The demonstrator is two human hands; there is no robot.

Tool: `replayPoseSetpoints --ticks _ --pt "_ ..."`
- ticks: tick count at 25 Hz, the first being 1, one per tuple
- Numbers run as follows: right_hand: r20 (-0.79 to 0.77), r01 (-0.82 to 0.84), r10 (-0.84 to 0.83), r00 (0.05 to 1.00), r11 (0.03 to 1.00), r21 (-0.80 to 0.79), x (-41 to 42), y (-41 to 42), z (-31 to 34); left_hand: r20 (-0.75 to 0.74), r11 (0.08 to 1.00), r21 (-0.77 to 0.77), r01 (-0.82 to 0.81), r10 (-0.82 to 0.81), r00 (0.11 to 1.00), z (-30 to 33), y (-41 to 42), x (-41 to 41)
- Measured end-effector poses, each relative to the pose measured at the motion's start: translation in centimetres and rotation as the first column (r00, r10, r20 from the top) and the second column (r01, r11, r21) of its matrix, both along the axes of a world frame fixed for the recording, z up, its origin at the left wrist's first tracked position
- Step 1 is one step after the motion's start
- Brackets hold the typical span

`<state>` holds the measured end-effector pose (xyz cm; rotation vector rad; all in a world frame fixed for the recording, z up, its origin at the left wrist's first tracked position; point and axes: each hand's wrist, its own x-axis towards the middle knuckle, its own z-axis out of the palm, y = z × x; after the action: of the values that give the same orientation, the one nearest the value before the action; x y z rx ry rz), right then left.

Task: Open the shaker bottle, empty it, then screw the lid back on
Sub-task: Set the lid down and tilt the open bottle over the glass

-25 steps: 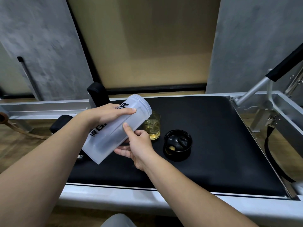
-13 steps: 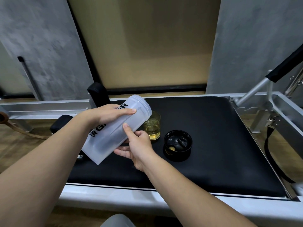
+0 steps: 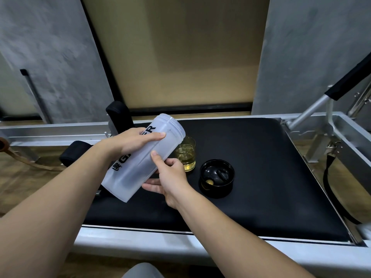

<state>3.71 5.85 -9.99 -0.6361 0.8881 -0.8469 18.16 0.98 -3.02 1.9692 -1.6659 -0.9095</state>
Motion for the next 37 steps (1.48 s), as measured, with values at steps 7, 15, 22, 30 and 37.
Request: replayPoseSetpoints --ticks 7,15,22,30,37 --pt "-0.044 0.009 -0.011 0.999 0.999 -0.045 -0.5 -0.2 -0.9 -0.134 0.998 -0.058 0.006 -0.013 0.991 -1.7 0.4 0.0" --pt "-0.087 0.005 -0.01 0.996 0.998 -0.058 -0.5 -0.2 -2.1 -0.191 0.997 -0.075 -0.027 0.012 0.981 -3.2 0.7 0.0" --pt "-0.091 0.017 -0.026 0.996 0.995 -0.098 -0.7 -0.4 -1.6 -0.246 0.993 -0.114 -0.038 0.009 0.969 -2.6 0.9 -0.2" --pt "-0.127 0.037 -0.068 0.99 0.97 -0.239 -1.7 -0.9 0.4 -0.358 0.975 -0.214 -0.066 -0.016 0.934 -1.4 1.1 -0.7" --pt "-0.13 0.086 -0.146 0.981 0.921 -0.381 -3.4 -1.7 3.1 -0.474 0.924 -0.344 -0.164 -0.02 0.88 0.1 1.0 -1.9"
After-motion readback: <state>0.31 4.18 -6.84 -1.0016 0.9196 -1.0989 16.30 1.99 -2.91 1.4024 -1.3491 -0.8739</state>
